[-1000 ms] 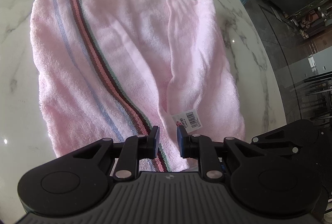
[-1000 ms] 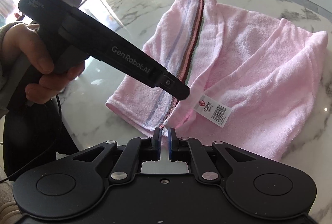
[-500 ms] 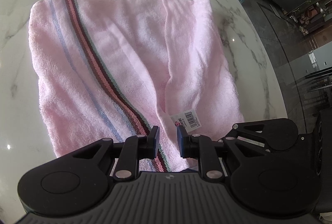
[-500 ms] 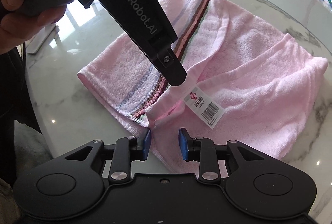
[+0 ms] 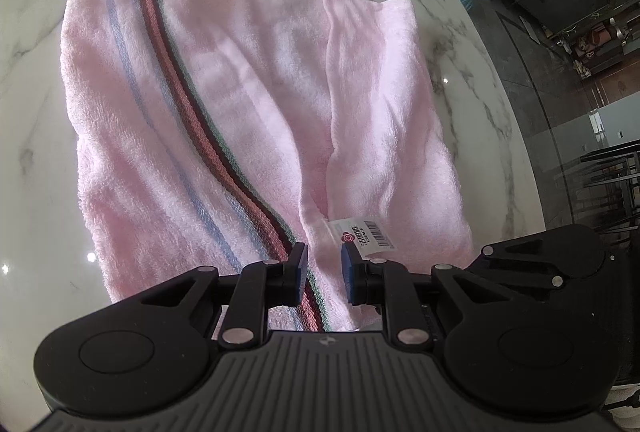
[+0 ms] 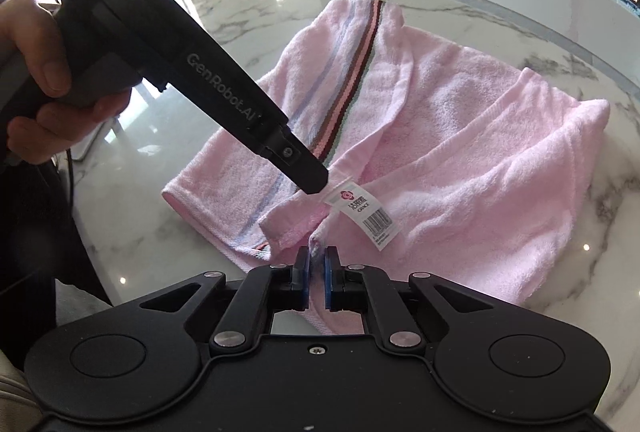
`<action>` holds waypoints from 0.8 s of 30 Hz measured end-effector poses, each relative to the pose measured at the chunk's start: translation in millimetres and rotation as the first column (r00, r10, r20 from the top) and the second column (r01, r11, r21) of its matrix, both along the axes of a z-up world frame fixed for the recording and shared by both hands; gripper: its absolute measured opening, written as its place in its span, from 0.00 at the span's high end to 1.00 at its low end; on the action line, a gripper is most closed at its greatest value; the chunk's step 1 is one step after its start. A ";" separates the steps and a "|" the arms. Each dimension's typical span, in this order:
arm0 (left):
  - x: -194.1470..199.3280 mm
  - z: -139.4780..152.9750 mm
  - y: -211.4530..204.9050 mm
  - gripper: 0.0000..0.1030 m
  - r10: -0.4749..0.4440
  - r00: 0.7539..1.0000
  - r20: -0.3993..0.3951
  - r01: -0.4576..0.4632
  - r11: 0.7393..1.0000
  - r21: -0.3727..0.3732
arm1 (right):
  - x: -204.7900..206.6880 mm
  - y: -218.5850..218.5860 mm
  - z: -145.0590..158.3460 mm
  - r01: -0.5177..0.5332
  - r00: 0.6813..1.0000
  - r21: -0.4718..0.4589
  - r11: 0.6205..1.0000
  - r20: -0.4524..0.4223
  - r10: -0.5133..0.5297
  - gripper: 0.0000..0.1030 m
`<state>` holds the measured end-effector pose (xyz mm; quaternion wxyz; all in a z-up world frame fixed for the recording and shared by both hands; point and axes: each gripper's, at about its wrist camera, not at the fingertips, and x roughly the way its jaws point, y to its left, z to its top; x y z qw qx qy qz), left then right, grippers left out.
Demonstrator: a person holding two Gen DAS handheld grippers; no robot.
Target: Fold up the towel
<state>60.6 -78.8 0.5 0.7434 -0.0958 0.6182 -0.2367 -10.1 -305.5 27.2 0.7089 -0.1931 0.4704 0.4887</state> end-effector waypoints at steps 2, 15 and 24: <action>0.8 2.7 5.0 0.83 0.015 1.000 0.002 -0.015 1.000 0.000 | -2.3 2.5 2.5 0.000 1.000 0.006 1.000 0.006 0.000 0.96; 4.1 -23.7 1.1 0.83 0.069 0.989 -0.134 -0.080 0.994 -0.078 | -2.9 0.9 -2.4 0.034 0.999 0.001 0.999 -0.017 -0.034 0.97; 6.2 -30.3 -12.4 0.97 0.074 0.987 -0.144 -0.088 0.992 -0.094 | 0.8 -0.3 -9.3 0.039 0.999 -0.010 0.999 -0.021 -0.039 0.95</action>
